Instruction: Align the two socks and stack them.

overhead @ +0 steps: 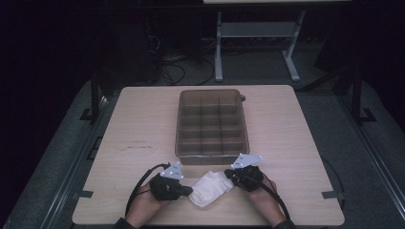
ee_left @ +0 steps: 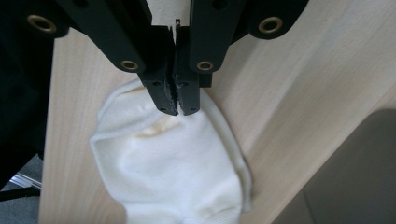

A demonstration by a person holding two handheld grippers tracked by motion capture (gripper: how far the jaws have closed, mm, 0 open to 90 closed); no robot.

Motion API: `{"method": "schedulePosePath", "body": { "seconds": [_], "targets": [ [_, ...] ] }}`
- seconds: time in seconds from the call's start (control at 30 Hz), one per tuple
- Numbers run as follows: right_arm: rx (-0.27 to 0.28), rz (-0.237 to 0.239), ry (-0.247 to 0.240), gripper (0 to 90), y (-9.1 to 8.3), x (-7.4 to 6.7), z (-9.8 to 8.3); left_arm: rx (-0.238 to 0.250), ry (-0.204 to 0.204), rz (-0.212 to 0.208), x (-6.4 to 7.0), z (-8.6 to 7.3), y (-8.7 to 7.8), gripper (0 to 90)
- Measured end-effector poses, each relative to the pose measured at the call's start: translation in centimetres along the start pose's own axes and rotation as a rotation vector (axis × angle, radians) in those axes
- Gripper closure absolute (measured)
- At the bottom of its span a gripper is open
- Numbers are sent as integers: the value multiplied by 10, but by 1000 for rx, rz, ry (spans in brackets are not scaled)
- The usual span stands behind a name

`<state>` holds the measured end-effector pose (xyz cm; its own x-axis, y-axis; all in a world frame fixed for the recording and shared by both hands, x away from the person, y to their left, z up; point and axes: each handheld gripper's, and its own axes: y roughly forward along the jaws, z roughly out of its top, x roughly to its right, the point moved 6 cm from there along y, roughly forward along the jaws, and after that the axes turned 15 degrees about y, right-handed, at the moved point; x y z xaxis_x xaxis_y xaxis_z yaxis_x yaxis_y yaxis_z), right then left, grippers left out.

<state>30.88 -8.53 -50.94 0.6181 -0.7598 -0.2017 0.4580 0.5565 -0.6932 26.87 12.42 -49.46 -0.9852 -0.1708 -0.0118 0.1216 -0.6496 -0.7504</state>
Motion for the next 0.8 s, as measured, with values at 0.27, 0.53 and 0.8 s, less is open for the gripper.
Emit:
{"method": "schedulePosePath", "body": {
  "seconds": [0.27,0.53,0.8],
  "targets": [
    [58,32,31,816,-12,-1,8,62,8,31,-2,10,-16,829],
    [110,88,92,831,-32,0,12,119,36,27,-6,33,-10,900],
    [82,110,78,897,-37,-4,4,74,44,-6,-5,43,23,900]
  ]
}}
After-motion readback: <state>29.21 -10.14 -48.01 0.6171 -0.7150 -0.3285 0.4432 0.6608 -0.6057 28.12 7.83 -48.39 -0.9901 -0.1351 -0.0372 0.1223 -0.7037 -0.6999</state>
